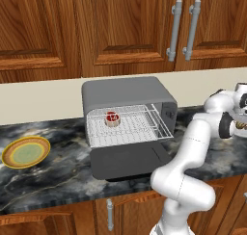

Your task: Open the toaster oven door. Place the bread on the top rack in the toaster oven and place the steak on the bottom rack.

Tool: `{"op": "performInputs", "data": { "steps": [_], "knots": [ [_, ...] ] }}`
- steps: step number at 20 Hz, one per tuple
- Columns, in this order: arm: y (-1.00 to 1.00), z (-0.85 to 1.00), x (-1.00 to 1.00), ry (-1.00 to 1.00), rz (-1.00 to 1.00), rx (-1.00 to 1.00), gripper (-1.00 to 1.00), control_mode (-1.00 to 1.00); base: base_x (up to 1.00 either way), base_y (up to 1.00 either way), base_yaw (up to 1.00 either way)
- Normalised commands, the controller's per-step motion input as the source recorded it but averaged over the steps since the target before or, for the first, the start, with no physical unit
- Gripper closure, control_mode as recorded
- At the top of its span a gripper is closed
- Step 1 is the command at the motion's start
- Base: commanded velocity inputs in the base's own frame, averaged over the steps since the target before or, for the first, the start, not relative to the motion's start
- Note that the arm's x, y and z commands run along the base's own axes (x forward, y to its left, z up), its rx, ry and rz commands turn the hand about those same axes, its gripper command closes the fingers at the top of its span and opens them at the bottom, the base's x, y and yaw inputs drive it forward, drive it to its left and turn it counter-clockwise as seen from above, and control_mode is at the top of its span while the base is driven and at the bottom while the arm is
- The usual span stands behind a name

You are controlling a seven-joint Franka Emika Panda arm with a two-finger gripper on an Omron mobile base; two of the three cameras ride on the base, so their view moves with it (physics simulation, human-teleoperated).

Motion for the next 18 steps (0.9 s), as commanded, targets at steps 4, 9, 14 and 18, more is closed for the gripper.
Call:
{"op": "performInputs", "data": {
  "steps": [4,9,14,18],
  "knots": [
    [-0.17,0.0,0.09,0.0,-0.08,0.0,-1.0,-1.0,0.0,0.0,0.0],
    [-0.19,-0.08,0.0,0.0,-0.03,0.0,-1.0,-1.0,0.0,0.0,0.0],
    [-0.02,-0.29,-0.02,0.0,0.0,0.0,1.0,-1.0,0.0,0.0,0.0],
    [0.11,0.03,-0.35,0.0,0.0,0.01,1.0,-1.0,0.0,0.0,0.0]
  ]
}}
